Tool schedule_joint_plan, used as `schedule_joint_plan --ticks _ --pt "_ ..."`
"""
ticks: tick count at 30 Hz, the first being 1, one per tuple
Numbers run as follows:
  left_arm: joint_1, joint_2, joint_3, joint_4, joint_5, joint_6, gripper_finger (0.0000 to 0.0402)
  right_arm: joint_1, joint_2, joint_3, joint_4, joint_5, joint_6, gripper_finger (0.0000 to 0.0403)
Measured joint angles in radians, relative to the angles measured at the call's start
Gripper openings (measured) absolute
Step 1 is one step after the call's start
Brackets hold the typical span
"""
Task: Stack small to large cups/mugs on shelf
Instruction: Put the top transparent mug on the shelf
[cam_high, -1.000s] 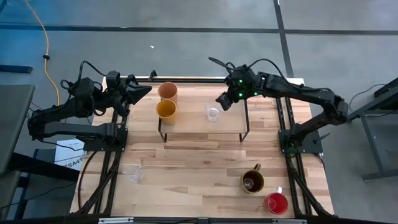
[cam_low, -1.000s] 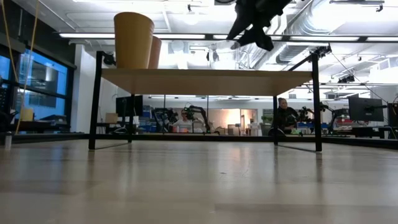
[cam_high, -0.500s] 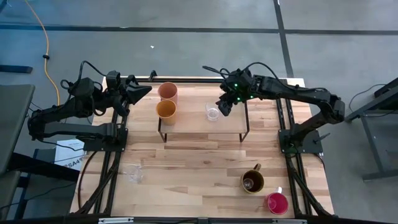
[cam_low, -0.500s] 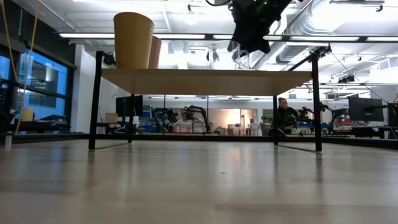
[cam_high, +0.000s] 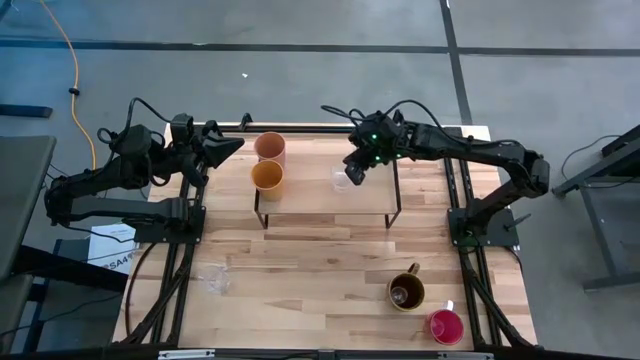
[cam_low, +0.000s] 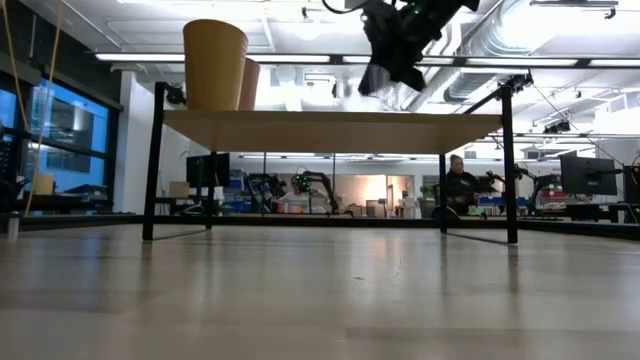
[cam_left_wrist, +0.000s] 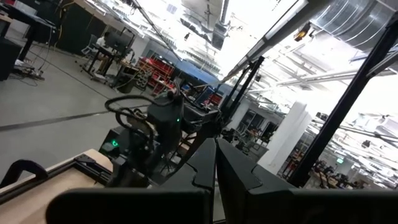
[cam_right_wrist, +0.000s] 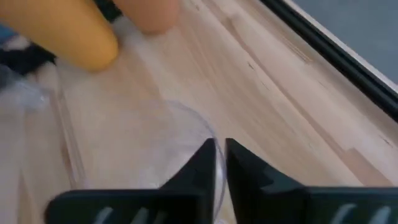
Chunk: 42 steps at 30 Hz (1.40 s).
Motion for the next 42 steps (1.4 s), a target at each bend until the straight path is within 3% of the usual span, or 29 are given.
schedule_joint_plan --ticks 7,14,19,24,29,36,42 --pt "0.0 0.0 0.0 0.0 0.0 0.002 0.0003 -0.002 0.0 0.0 0.116 0.016 0.101 0.0003" --pt "0.0 0.0 0.0 0.0 0.0 0.007 0.0003 -0.002 0.042 0.037 0.225 0.107 0.183 0.0001" --pt "0.0 0.0 0.0 0.0 0.0 0.007 0.0003 0.014 0.193 0.265 0.093 0.122 0.084 0.0001" --pt "0.0 0.0 0.0 0.0 0.0 0.009 0.0003 0.016 0.344 0.491 -0.175 0.127 0.023 0.0" --pt "0.0 0.0 0.0 0.0 0.0 0.01 0.0003 0.042 0.434 0.646 -0.205 0.142 -0.036 0.0" --pt "0.0 0.0 0.0 0.0 0.0 0.009 0.0003 0.058 0.538 0.765 -0.331 0.199 -0.067 0.0" --pt "0.0 0.0 0.0 0.0 0.0 0.009 0.0003 0.06 0.563 0.776 -0.325 0.212 -0.042 0.0"
